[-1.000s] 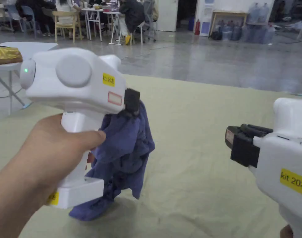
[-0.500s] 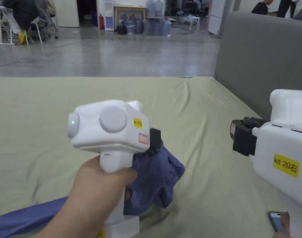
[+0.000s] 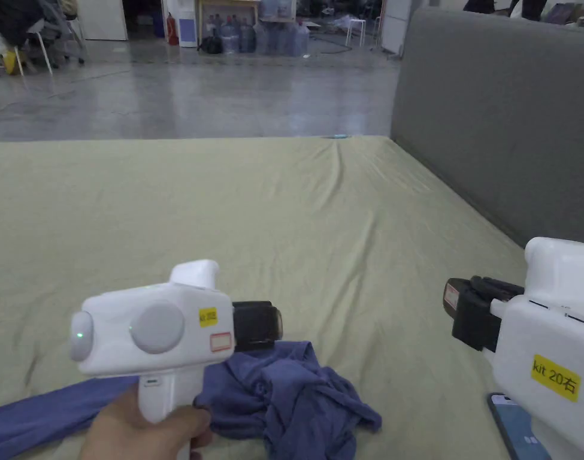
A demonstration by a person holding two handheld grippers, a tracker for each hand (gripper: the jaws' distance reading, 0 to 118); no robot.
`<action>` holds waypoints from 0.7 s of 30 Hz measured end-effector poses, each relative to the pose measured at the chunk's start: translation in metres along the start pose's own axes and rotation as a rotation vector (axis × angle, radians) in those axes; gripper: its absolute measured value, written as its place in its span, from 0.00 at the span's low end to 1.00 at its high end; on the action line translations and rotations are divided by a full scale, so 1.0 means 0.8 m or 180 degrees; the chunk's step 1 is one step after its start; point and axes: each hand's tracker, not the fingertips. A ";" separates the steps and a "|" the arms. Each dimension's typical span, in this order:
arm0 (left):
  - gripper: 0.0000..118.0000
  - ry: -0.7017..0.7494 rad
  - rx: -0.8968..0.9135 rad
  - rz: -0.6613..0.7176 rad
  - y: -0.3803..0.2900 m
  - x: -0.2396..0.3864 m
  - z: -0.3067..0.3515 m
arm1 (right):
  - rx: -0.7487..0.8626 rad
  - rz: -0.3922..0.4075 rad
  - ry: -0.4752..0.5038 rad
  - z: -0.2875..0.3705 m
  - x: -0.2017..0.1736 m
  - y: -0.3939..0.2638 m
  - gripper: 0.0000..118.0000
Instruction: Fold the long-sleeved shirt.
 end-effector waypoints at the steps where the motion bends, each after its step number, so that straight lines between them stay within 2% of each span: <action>1: 0.83 0.0095 0.0033 -0.0076 0.000 -0.011 0.028 | -0.0053 0.0050 -0.0005 0.000 -0.009 -0.005 0.00; 3: 0.78 0.0508 -0.0066 -0.0217 -0.020 -0.020 0.073 | -0.0285 0.0096 -0.0005 -0.005 -0.022 -0.019 0.00; 4: 0.57 0.0705 -0.0061 -0.0268 -0.035 -0.028 0.085 | -0.0397 0.0077 0.0047 -0.009 -0.027 -0.028 0.00; 5: 0.27 0.0815 -0.0072 -0.0300 -0.051 -0.037 0.095 | -0.0513 0.0056 0.0108 -0.015 -0.032 -0.040 0.00; 6: 0.00 0.0880 -0.0121 -0.0266 -0.068 -0.046 0.101 | -0.0628 0.0058 0.0131 -0.020 -0.038 -0.052 0.00; 8: 0.00 0.0852 -0.0401 -0.0062 -0.099 -0.059 0.098 | -0.0818 0.0120 0.0146 -0.032 -0.050 -0.070 0.00; 10: 0.00 0.0604 -0.0496 0.0148 -0.116 -0.070 0.095 | -0.0938 0.0122 0.0244 -0.043 -0.057 -0.082 0.00; 13: 0.00 0.0595 -0.0477 0.0120 -0.111 -0.080 0.072 | -0.0972 0.0137 0.0268 -0.053 -0.065 -0.082 0.00; 14: 0.18 0.0560 -0.0477 0.0129 -0.104 -0.082 0.064 | -0.0967 0.0164 0.0258 -0.055 -0.068 -0.081 0.00; 15: 0.58 0.0531 -0.0471 0.0135 -0.096 -0.089 0.050 | -0.0951 0.0200 0.0232 -0.058 -0.069 -0.080 0.08; 16: 0.99 0.0526 -0.0443 0.0124 -0.086 -0.095 0.035 | -0.0944 0.0214 0.0228 -0.062 -0.070 -0.078 0.28; 17: 0.99 0.0501 -0.0479 0.0120 -0.078 -0.100 0.017 | -0.0946 0.0217 0.0230 -0.065 -0.068 -0.077 0.37; 21: 0.99 0.0457 -0.0569 0.0216 -0.080 -0.125 -0.058 | -0.1073 0.0118 0.0285 -0.091 -0.060 -0.072 0.38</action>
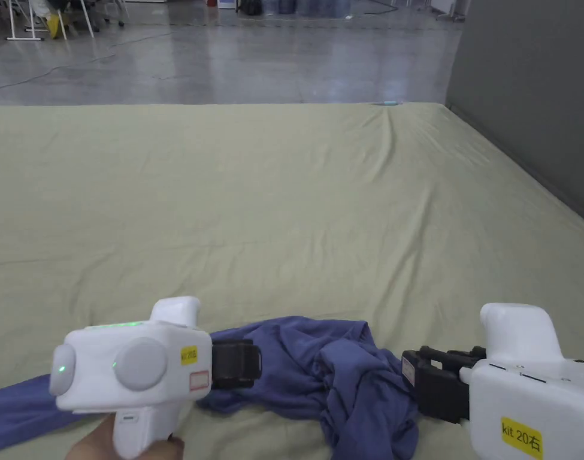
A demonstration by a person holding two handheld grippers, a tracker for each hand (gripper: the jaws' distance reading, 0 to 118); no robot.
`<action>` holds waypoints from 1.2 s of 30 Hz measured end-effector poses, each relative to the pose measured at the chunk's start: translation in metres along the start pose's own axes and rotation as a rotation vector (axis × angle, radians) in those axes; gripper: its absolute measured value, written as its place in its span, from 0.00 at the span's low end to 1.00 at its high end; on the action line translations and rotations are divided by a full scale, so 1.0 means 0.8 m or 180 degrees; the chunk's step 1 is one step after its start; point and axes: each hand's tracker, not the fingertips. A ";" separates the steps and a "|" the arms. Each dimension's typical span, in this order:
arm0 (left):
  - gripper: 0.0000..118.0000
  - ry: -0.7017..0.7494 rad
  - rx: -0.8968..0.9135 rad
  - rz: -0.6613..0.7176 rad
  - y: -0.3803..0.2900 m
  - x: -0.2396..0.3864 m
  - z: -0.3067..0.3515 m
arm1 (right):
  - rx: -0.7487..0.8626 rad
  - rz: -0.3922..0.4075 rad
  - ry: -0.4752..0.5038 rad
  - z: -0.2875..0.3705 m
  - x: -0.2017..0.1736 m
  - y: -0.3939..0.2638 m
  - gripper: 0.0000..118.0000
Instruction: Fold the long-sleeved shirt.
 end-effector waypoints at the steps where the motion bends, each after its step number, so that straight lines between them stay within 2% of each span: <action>1: 0.99 0.0084 -0.0073 -0.0038 0.001 -0.001 -0.024 | -0.0041 -0.0024 0.0001 -0.006 0.002 0.003 0.38; 3: 0.99 0.0231 -0.0195 -0.0106 0.036 0.001 -0.085 | -0.0072 -0.0035 -0.0035 -0.015 0.005 0.006 0.38; 4: 0.95 0.0246 -0.0272 -0.0112 0.036 -0.001 -0.109 | -0.0067 -0.0027 -0.0089 -0.019 0.005 0.007 0.38; 5: 0.87 0.0281 -0.0372 -0.0134 0.034 -0.001 -0.126 | -0.0056 -0.0012 -0.0126 -0.021 0.006 0.008 0.37; 6: 0.65 0.0380 -0.0503 -0.0195 0.029 0.010 -0.122 | -0.0053 -0.0002 -0.0155 -0.023 0.007 0.009 0.36; 7: 0.34 0.0582 -0.0554 -0.0285 0.023 0.015 -0.123 | -0.0059 -0.0004 -0.0173 -0.025 0.009 0.010 0.36; 8: 0.30 0.0561 -0.0286 -0.0269 0.020 0.017 -0.107 | -0.0065 -0.0007 -0.0171 -0.026 0.010 0.011 0.35; 9: 0.10 0.0397 -0.0175 -0.0171 0.021 0.020 -0.089 | -0.0072 -0.0018 -0.0165 -0.027 0.012 0.012 0.31; 10: 0.01 0.0198 -0.0214 -0.0138 0.025 0.010 -0.082 | -0.0067 -0.0030 -0.0172 -0.028 0.015 0.012 0.22; 13: 0.01 -0.0168 0.0018 0.0163 0.029 -0.003 -0.023 | -0.0057 0.0006 -0.0215 -0.036 0.018 0.012 0.20; 15: 0.01 -0.0205 0.0153 0.0109 0.025 0.014 0.017 | -0.0086 0.0005 -0.0221 -0.045 0.022 0.015 0.20; 17: 0.01 -0.0191 0.0187 0.0152 0.032 0.024 0.045 | -0.0166 -0.0081 -0.0024 -0.059 0.026 0.020 0.25; 18: 0.01 -0.0340 0.0236 0.0208 0.039 0.027 0.062 | -0.0217 -0.0143 0.0069 -0.072 0.033 0.023 0.39; 19: 0.01 -0.0479 0.0326 0.0086 0.043 0.034 0.077 | -0.0377 -0.0231 0.0129 -0.090 0.040 0.027 0.69; 20: 0.01 -0.0432 0.0357 0.0017 0.044 0.041 0.088 | -0.0605 -0.0352 0.0197 -0.109 0.048 0.030 0.88; 21: 0.01 -0.0314 0.0395 -0.0004 0.044 0.048 0.099 | -0.0823 -0.0489 0.0307 -0.131 0.058 0.032 0.93; 23: 0.01 -0.0277 0.0421 -0.0083 0.047 0.044 0.109 | -0.1056 -0.0798 0.0460 -0.167 0.076 0.032 0.93; 25: 0.01 -0.0188 0.0449 -0.0111 0.046 0.042 0.113 | -0.1402 -0.0895 0.0270 -0.207 0.086 0.027 0.93; 28: 0.01 -0.0141 0.0397 -0.0010 0.041 0.024 0.110 | -0.1840 -0.1066 0.0096 -0.253 0.093 0.008 0.82; 29: 0.01 -0.0126 0.0385 0.0024 0.039 0.021 0.109 | -0.1937 -0.1143 0.0056 -0.259 0.092 0.003 0.82; 30: 0.01 -0.0090 0.0374 0.0042 0.035 0.017 0.110 | -0.2007 -0.1179 0.0069 -0.263 0.089 -0.002 0.62; 31: 0.01 -0.0068 0.0358 0.0045 0.032 0.014 0.111 | -0.1989 -0.1091 0.0009 -0.260 0.082 -0.003 0.31; 32: 0.01 -0.0068 0.0346 0.0060 0.030 0.011 0.112 | -0.1934 -0.1096 0.0032 -0.251 0.078 -0.004 0.23; 36: 0.01 -0.0072 0.0367 0.0121 0.038 -0.003 0.128 | -0.1541 -0.0912 0.0213 -0.209 0.067 0.027 0.12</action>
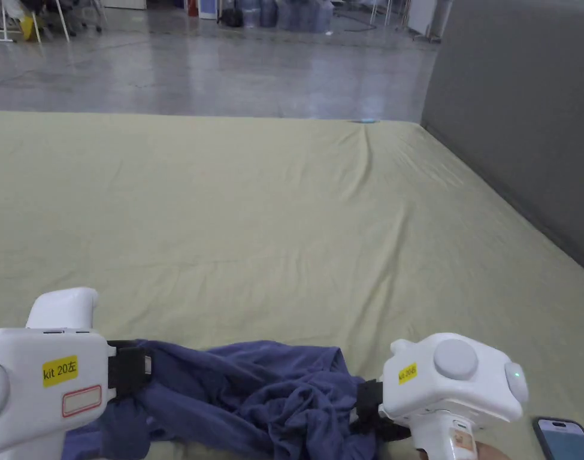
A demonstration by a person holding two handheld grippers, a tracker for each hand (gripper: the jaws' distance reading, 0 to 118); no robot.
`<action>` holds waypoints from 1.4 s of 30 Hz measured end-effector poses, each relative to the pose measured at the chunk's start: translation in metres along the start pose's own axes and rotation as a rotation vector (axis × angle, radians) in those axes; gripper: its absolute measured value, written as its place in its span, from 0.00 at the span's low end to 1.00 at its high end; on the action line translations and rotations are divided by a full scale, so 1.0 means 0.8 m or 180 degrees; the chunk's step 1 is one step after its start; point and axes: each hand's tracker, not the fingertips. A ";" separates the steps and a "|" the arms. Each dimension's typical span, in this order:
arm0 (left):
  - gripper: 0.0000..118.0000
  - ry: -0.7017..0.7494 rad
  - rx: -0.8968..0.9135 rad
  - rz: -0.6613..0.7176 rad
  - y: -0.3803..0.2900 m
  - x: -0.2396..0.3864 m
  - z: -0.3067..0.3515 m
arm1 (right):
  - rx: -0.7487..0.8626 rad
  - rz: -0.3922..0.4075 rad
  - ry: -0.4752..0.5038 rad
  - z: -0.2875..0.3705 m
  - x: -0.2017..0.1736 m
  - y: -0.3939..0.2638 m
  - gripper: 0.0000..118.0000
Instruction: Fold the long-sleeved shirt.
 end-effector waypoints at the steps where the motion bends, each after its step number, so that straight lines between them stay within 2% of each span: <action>1: 0.01 -0.0033 0.0027 0.0028 0.011 -0.004 0.007 | 0.0119 0.0064 0.0006 0.024 -0.009 0.006 0.11; 4: 0.01 -0.0144 0.0184 0.0053 0.059 -0.012 0.040 | 0.0509 0.0526 0.0123 0.105 -0.049 0.034 0.11; 7: 0.01 -0.0149 0.0524 -0.0056 0.129 -0.014 0.088 | 0.1006 0.0946 -0.0030 0.194 -0.098 0.076 0.11; 10: 0.01 0.0092 0.0943 -0.0323 0.202 -0.007 0.139 | 0.1322 0.1107 -0.0053 0.269 -0.143 0.127 0.11; 12: 0.01 0.0200 0.1176 -0.0345 0.249 -0.008 0.167 | 0.1508 0.1221 -0.0121 0.310 -0.175 0.160 0.11; 16: 0.01 0.0371 0.1392 -0.0178 0.345 -0.024 0.202 | 0.1813 0.1296 -0.0430 0.369 -0.235 0.232 0.11; 22: 0.01 0.0534 0.1549 0.0079 0.485 -0.039 0.209 | 0.2046 0.1106 -0.0368 0.422 -0.301 0.341 0.11; 24: 0.01 0.0464 0.1698 0.0264 0.508 -0.039 0.212 | 0.2146 0.1083 -0.0425 0.435 -0.318 0.365 0.11; 26: 0.01 0.0450 0.1717 0.0261 0.523 -0.036 0.209 | 0.2232 0.1067 -0.0485 0.441 -0.326 0.377 0.11; 29: 0.01 0.0474 0.1697 0.0212 0.525 -0.033 0.189 | 0.2291 0.1042 -0.0481 0.427 -0.320 0.384 0.11; 33: 0.01 0.0576 0.1350 0.0004 0.489 -0.044 0.119 | 0.2063 0.1158 -0.0663 0.341 -0.284 0.376 0.11; 38: 0.01 0.0701 0.0549 0.0000 0.390 -0.087 -0.014 | 0.1465 0.1208 -0.0762 0.170 -0.202 0.326 0.11; 40: 0.01 0.0793 0.0213 -0.0158 0.331 -0.104 -0.069 | 0.1141 0.1174 -0.0777 0.096 -0.160 0.298 0.11; 42: 0.01 0.0837 -0.0112 -0.0367 0.269 -0.113 -0.108 | 0.0896 0.1014 -0.0738 0.040 -0.117 0.259 0.11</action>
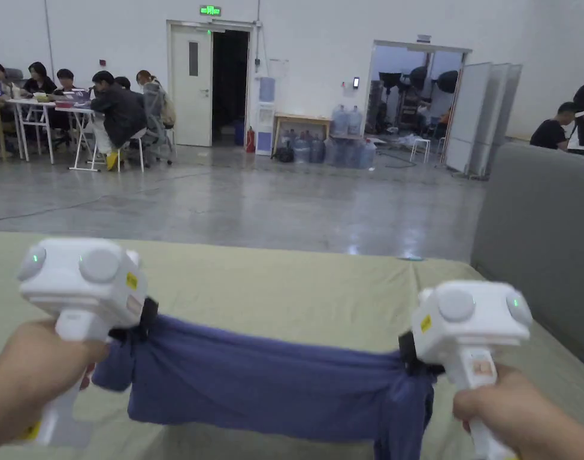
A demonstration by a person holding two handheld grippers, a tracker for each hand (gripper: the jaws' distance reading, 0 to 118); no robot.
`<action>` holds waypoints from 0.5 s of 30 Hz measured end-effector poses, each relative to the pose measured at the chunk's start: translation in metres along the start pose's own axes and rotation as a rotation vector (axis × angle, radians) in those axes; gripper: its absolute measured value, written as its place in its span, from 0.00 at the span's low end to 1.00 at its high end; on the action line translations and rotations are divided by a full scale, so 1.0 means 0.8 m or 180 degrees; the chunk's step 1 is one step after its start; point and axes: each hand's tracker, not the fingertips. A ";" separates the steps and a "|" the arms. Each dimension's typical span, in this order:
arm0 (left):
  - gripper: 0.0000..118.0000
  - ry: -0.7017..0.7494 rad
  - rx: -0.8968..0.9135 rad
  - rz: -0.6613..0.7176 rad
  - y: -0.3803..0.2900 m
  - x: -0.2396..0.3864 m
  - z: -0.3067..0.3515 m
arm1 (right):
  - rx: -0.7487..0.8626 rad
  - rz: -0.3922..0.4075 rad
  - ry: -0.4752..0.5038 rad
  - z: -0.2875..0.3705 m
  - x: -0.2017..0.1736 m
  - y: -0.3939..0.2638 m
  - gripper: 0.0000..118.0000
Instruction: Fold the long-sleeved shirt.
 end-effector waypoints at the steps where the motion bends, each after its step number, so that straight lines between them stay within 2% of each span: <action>1: 0.01 -0.0001 -0.0135 -0.0102 -0.030 0.004 -0.017 | -0.0133 -0.0051 0.0021 -0.020 0.007 -0.031 0.11; 3: 0.01 -0.0025 -0.0335 -0.0163 -0.078 0.009 -0.035 | -0.0326 -0.0030 0.0119 -0.042 0.019 -0.083 0.11; 6: 0.01 -0.0146 -0.0567 -0.0181 -0.143 0.018 -0.037 | -0.0441 0.0155 0.0133 -0.039 0.027 -0.148 0.11; 9: 0.01 -0.0245 -0.0564 -0.0196 -0.186 0.015 -0.010 | -0.0374 0.0501 0.0196 -0.007 0.030 -0.196 0.11; 11: 0.01 -0.0307 -0.0626 -0.0251 -0.215 0.016 0.016 | -0.0327 0.0706 0.0100 0.021 0.024 -0.228 0.11; 15: 0.01 -0.0426 -0.0733 -0.0200 -0.273 0.017 0.054 | -0.0481 0.0759 0.0193 0.043 0.023 -0.287 0.11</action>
